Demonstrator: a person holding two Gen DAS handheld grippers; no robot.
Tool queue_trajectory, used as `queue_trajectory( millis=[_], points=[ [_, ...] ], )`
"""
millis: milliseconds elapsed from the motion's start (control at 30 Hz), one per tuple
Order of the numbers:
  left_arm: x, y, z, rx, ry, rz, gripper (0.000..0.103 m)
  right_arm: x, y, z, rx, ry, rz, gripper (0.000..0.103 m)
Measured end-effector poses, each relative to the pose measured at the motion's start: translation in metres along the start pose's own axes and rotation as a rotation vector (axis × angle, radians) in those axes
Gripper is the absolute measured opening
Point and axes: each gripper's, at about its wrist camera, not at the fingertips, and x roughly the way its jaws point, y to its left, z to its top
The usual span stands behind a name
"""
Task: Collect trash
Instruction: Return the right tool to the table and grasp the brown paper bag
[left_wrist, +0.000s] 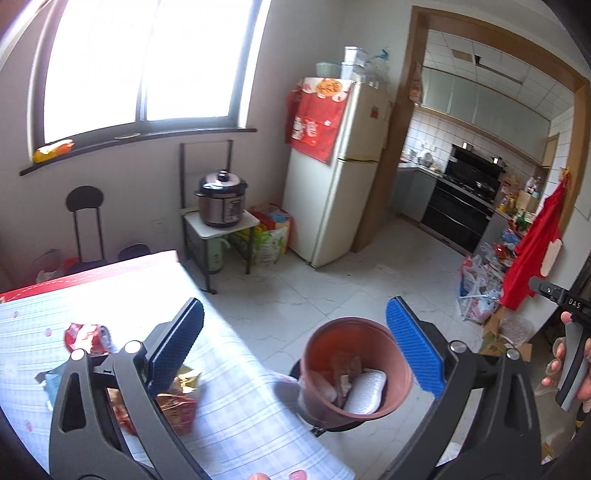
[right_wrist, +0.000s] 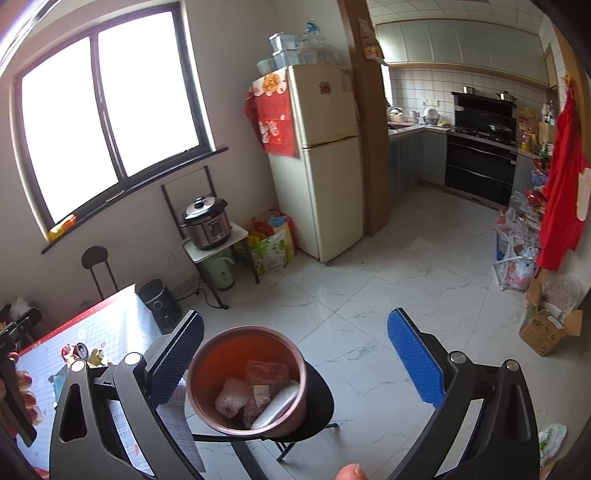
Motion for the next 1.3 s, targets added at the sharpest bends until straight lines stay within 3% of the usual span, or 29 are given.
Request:
queue_trajectory(
  millis=[267,367,500,833,1033,1200,1300],
  points=[
    [-0.083,0.11,-0.026,-0.178,-0.054,0.242,0.097,0.034,0.077,0.003,-0.06,0.055,0.185,0.097],
    [-0.11,0.148,-0.045,-0.231,-0.05,0.344,0.097,0.045,0.113,-0.001,-0.125,0.09,0.208,0.097],
    [-0.138,0.193,-0.072,-0.276,-0.027,0.414,0.097,0.051,0.155,-0.012,-0.16,0.119,0.255,0.097],
    [-0.168,0.29,-0.105,-0.392,-0.008,0.412,0.097,0.068,0.284,-0.049,-0.318,0.257,0.392,0.097],
    [-0.158,0.328,-0.117,-0.41,0.006,0.391,0.097,0.091,0.368,-0.095,-0.423,0.337,0.426,0.097],
    [-0.151,0.363,-0.127,-0.428,0.016,0.419,0.097,0.12,0.434,-0.145,-0.512,0.398,0.469,0.097],
    [-0.147,0.382,-0.131,-0.44,0.02,0.411,0.097,0.14,0.466,-0.169,-0.557,0.407,0.436,0.097]
  ],
)
